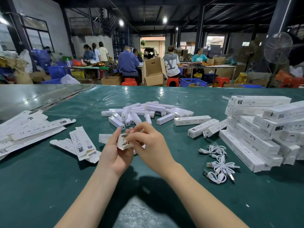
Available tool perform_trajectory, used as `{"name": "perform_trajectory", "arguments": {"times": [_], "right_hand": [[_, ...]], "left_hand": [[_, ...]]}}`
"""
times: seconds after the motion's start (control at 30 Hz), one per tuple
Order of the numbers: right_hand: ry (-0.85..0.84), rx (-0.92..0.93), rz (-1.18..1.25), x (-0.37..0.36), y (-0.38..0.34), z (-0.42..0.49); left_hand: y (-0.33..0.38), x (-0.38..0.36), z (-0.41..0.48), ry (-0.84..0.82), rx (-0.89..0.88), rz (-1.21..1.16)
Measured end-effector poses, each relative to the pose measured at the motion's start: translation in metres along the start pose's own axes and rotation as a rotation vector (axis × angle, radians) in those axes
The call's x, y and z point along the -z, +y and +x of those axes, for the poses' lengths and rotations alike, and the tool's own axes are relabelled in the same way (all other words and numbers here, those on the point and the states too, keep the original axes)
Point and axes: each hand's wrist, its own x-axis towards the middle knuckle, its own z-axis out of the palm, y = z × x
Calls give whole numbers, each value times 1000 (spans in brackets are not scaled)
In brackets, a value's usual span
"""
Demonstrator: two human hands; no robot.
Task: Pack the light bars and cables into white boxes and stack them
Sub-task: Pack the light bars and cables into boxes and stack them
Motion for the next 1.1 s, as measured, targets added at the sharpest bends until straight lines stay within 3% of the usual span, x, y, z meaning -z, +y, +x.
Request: {"name": "perform_trajectory", "arguments": {"times": [0.2,0.3,0.43,0.6,0.73,0.9,1.1], "right_hand": [[-164,-146,70,-1,-1,-5],[-204,-127,57,-4,-3,-6],[-149,-147,120,-6,-1,-5],[-73,-403,374,-4,2,-2],[-120,-403,308,5,8,-2],[-151,-320,185,9,16,-4],[1,-420,206,9,23,-6]], "left_hand": [[-3,1,-1,-68,40,64],[-1,3,2,-41,8,133],[3,6,4,-22,-59,243],[4,8,11,85,-180,433],[10,14,12,161,-182,614],[17,14,7,141,-98,626],[6,12,6,113,-41,562]]}}
